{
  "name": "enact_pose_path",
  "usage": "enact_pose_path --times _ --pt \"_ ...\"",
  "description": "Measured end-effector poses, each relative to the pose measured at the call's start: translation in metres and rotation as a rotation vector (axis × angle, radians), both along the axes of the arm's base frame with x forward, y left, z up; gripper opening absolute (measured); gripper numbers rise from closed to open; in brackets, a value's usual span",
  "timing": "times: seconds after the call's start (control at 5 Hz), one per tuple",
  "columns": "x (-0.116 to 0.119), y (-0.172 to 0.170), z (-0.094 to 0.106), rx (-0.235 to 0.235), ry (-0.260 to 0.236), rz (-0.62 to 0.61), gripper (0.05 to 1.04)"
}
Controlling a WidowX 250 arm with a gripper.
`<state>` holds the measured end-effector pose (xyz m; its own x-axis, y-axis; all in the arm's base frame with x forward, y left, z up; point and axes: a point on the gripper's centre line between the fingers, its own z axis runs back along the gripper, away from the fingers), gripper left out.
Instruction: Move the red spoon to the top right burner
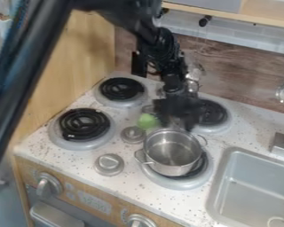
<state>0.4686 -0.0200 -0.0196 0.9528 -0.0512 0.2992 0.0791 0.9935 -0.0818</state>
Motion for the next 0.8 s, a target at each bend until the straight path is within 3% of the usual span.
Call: enact_pose_path --times 0.2,0.4,0.6,0.8 --pt "-0.015 0.015 0.043 0.08 -0.042 0.072 1.009" --pt "-0.026 0.02 0.047 0.105 0.0 0.106 0.999" --pt "-0.038 0.018 0.044 0.074 0.079 0.109 0.999" --pt "-0.044 0.022 0.043 0.079 0.118 0.085 0.999"
